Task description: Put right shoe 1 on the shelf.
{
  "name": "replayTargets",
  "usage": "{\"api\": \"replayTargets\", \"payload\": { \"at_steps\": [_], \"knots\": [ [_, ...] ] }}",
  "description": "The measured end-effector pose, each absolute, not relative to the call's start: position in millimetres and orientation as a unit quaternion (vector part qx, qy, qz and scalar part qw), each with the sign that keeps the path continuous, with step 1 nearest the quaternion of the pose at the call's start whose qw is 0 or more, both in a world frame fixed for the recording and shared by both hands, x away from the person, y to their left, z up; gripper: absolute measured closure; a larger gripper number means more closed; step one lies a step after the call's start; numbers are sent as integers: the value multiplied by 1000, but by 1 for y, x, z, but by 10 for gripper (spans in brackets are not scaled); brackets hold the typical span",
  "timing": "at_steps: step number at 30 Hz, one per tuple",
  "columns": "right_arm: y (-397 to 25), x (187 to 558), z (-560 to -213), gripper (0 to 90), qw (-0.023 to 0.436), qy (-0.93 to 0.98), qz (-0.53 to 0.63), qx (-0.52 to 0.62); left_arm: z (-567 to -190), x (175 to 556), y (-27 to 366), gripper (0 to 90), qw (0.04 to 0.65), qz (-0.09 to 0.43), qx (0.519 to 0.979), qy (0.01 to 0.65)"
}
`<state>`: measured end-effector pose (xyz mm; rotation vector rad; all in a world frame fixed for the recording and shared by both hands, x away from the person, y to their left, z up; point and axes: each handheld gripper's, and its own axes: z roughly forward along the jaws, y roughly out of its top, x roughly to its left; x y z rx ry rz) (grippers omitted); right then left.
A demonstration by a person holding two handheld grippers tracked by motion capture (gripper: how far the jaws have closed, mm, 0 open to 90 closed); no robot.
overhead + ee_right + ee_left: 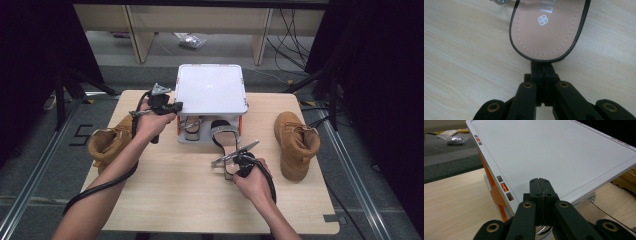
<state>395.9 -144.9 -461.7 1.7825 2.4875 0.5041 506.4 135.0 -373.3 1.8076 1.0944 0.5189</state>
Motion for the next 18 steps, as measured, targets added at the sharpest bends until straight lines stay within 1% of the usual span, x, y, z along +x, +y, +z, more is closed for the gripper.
{"api": "replayTargets", "payload": {
  "at_steps": [5, 9, 11, 15, 16, 18],
  "knots": [
    [-140, 402, -458, 900, 22, 795, 169, 583, -374, 507, 135, 894, 466, 211, 735, 444],
    [-135, 406, -454, 900, 15, 789, 179, 587, -373, 506, 135, 894, 464, 211, 736, 445],
    [-133, 410, -451, 900, 27, 792, 192, 579, -374, 507, 135, 894, 468, 211, 735, 444],
    [-129, 414, -452, 900, 23, 796, 193, 573, -374, 507, 135, 894, 469, 210, 732, 447],
    [-128, 418, -455, 900, 32, 800, 191, 568, -374, 507, 135, 894, 470, 209, 731, 447],
    [-127, 418, -454, 900, 24, 798, 195, 569, -374, 507, 135, 894, 471, 209, 731, 447]
  ]
}}
